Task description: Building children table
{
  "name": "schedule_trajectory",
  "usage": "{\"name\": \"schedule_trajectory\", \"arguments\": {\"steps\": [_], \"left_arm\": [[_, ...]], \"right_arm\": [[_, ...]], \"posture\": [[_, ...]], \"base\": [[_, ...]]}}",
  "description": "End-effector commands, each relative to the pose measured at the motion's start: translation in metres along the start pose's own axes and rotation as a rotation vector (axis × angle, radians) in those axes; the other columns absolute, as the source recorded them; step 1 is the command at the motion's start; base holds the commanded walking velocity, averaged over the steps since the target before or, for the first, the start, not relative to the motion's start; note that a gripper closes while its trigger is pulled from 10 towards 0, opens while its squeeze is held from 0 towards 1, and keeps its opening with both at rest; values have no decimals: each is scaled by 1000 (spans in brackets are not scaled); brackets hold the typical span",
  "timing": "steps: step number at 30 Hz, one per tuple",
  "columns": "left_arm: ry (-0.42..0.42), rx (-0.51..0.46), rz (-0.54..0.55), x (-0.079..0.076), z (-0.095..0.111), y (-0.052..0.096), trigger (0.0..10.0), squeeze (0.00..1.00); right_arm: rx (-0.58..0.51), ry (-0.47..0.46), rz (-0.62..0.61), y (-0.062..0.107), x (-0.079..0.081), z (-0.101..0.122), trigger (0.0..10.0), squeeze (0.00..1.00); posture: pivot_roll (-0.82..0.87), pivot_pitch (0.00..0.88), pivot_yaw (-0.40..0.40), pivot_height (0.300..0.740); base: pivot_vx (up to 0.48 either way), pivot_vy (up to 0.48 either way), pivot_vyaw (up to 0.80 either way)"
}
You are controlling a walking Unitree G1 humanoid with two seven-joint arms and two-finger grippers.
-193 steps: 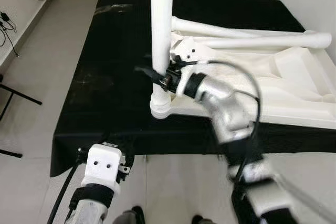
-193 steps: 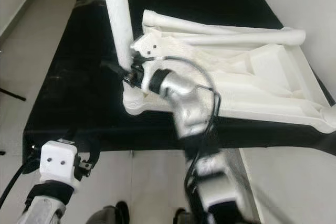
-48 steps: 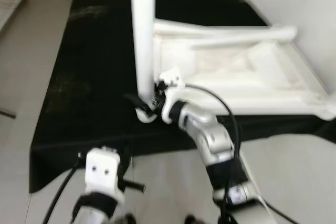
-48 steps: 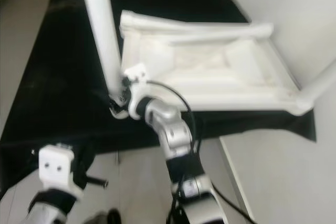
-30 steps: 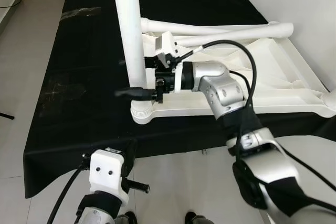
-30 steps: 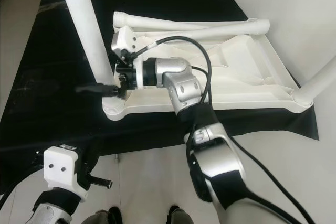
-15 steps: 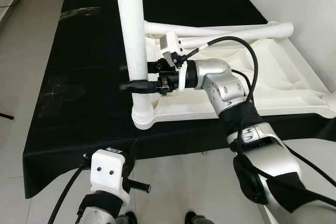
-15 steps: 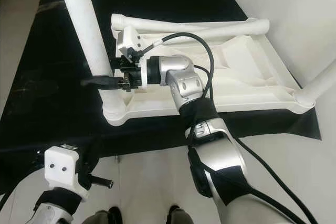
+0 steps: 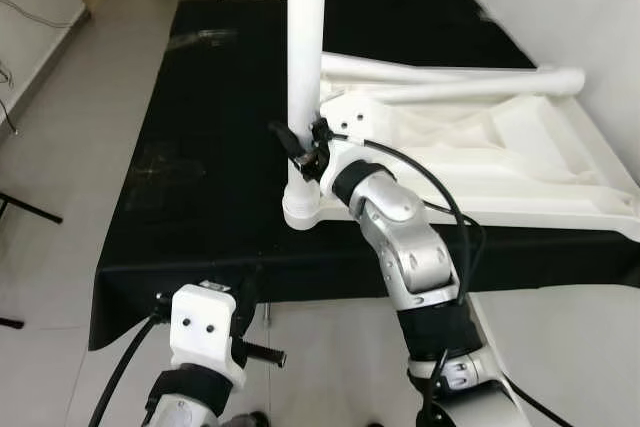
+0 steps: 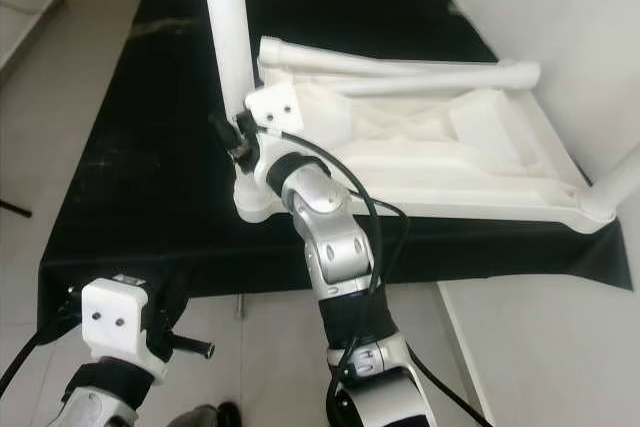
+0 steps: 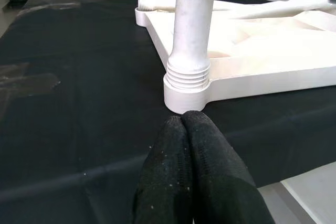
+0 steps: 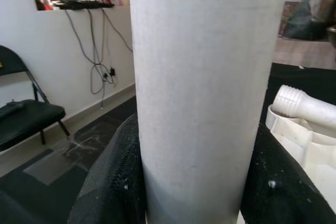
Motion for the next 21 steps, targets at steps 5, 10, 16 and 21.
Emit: {"name": "schedule_trajectory", "arguments": {"steps": [5, 10, 16, 21], "left_arm": [[-4, 19, 12, 1, -5, 1, 10000, 0], [-2, 17, 9, -1, -4, 1, 10000, 0], [3, 18, 6, -4, -3, 2, 10000, 0], [6, 20, 7, -6, -3, 4, 10000, 0]], "right_arm": [[140, -90, 114, -5, 40, -28, 10000, 1000], [-8, -99, 416, -15, 58, 11, 10000, 1000], [-58, 21, 673, -9, 66, 26, 10000, 0], [-39, 110, 773, -6, 69, 24, 10000, 0]], "posture": [[15, 240, -39, 740], [20, 244, -40, 740], [34, 254, -45, 740], [47, 264, -51, 740]], "base": [[0, 0, 0], [0, 0, 0], [0, 0, 0], [0, 0, 0]]}}
Point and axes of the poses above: a point about 5 cm out from each wrist's last joint towards the gripper, its own y axis pointing back from the gripper into the wrist, its own z axis along the axis of the wrist's last joint, x = y × z, the point moved 6 cm from there along -y, pointing out of the wrist towards the gripper, and after that the axes turned 1 degree about -y, right-handed, at the moved point
